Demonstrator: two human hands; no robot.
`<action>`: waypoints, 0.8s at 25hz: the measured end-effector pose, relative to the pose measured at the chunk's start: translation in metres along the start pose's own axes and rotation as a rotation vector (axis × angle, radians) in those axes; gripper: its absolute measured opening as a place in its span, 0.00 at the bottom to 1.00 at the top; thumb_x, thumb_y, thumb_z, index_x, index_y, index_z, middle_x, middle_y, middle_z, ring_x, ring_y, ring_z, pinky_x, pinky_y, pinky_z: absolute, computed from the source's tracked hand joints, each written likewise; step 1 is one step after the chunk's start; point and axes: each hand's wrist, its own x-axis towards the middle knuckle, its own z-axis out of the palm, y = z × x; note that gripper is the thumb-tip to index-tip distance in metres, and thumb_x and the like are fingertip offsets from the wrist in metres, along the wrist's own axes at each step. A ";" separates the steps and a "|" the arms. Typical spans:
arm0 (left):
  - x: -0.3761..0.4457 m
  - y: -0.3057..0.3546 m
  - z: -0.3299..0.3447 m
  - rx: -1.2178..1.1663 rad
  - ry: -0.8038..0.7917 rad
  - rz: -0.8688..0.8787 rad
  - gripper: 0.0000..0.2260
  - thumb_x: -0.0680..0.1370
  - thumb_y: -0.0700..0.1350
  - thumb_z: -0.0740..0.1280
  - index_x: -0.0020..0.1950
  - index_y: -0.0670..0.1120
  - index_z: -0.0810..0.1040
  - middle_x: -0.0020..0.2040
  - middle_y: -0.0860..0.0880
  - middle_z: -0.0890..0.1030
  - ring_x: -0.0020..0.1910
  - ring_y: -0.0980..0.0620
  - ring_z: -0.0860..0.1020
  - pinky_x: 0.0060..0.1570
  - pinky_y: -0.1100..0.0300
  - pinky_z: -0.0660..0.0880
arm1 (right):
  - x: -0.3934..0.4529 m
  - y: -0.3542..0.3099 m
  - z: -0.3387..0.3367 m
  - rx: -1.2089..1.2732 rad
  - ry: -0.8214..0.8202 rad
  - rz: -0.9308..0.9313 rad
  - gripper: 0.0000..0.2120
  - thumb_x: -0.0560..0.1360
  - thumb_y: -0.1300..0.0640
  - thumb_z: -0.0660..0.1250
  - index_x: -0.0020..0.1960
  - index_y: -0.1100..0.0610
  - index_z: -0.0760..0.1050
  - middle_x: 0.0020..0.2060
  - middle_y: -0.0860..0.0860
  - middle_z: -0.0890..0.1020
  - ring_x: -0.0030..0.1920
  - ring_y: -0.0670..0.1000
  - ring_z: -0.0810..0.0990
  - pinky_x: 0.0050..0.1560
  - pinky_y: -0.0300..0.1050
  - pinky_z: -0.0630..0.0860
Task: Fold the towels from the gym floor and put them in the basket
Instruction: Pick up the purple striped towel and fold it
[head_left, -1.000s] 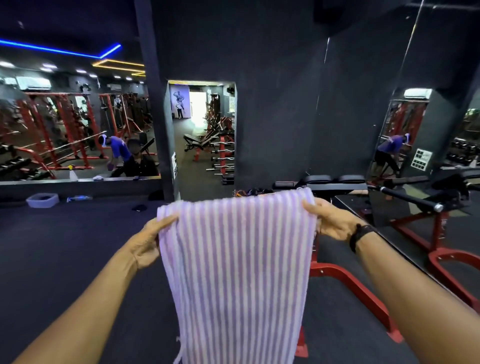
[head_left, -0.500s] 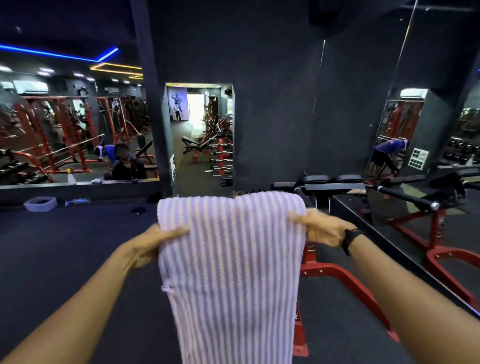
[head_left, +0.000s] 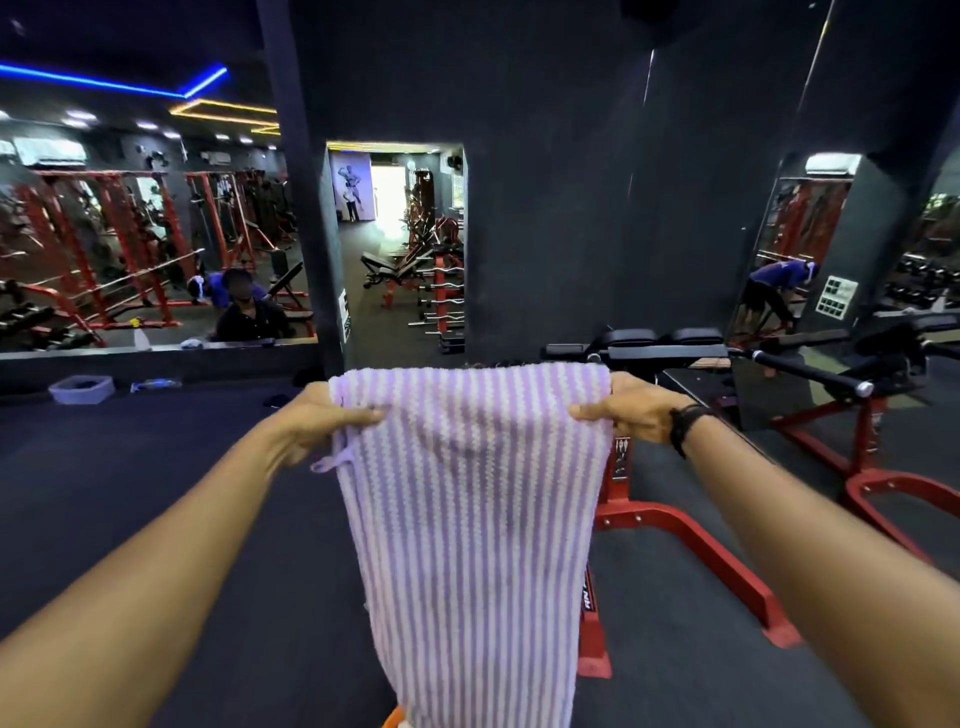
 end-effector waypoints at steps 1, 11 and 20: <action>0.002 0.004 0.004 -0.073 0.054 0.018 0.20 0.64 0.43 0.79 0.46 0.30 0.78 0.32 0.35 0.80 0.24 0.48 0.76 0.20 0.65 0.70 | 0.003 -0.001 0.001 0.012 0.064 -0.013 0.09 0.69 0.61 0.73 0.48 0.59 0.79 0.38 0.49 0.85 0.38 0.46 0.83 0.45 0.44 0.79; 0.010 0.010 -0.002 -0.043 0.315 -0.038 0.13 0.71 0.35 0.74 0.34 0.43 0.70 0.19 0.53 0.73 0.15 0.60 0.68 0.17 0.70 0.61 | 0.003 -0.005 0.000 0.165 0.314 -0.114 0.06 0.78 0.62 0.64 0.43 0.58 0.77 0.31 0.45 0.84 0.40 0.48 0.79 0.38 0.39 0.75; 0.027 0.007 -0.010 0.173 0.422 -0.046 0.34 0.64 0.39 0.80 0.62 0.35 0.65 0.59 0.40 0.74 0.54 0.47 0.76 0.35 0.56 0.73 | 0.001 -0.008 0.004 0.170 0.404 -0.264 0.24 0.67 0.71 0.73 0.57 0.57 0.68 0.46 0.56 0.81 0.41 0.50 0.82 0.43 0.45 0.81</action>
